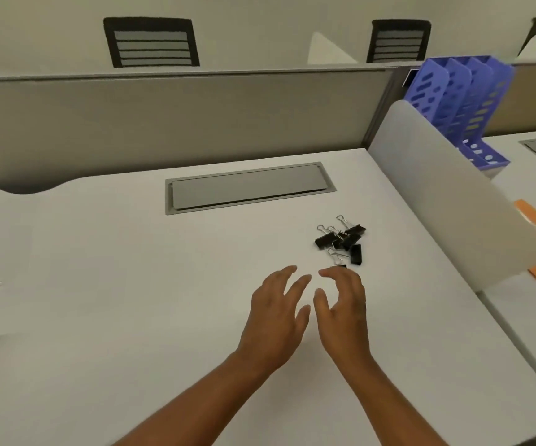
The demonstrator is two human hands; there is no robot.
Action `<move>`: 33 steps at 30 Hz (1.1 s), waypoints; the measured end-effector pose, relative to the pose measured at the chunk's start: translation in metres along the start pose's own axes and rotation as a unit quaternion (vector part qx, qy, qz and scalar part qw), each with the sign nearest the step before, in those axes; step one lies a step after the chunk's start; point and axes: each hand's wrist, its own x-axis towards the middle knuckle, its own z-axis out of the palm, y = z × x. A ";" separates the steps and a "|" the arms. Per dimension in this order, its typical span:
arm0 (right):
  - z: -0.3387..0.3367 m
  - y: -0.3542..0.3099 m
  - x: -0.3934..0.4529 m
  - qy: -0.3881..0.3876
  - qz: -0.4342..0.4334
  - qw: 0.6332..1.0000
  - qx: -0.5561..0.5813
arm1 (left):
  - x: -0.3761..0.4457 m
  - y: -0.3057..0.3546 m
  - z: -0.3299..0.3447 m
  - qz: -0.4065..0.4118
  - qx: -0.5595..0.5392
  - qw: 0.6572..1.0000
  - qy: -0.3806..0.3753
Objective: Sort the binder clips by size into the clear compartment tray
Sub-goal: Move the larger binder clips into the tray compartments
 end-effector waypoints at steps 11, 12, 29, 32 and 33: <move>0.012 0.091 0.071 -0.027 -0.030 0.988 -0.147 | 0.057 0.016 0.051 -0.101 -0.106 0.982 -0.117; 0.013 0.094 0.071 -0.026 -0.032 0.989 -0.143 | 0.058 0.015 0.052 -0.121 -0.114 0.979 -0.116; -0.026 0.094 0.106 -0.029 0.031 0.999 -0.022 | 0.064 0.025 0.026 -0.459 -0.589 0.665 -0.031; -0.028 0.118 0.133 -0.089 0.065 0.990 -0.089 | 0.059 0.028 0.017 -0.457 -0.631 0.625 -0.044; -0.027 0.123 0.138 -0.106 0.067 0.988 -0.091 | 0.056 0.028 0.014 -0.455 -0.651 0.606 -0.052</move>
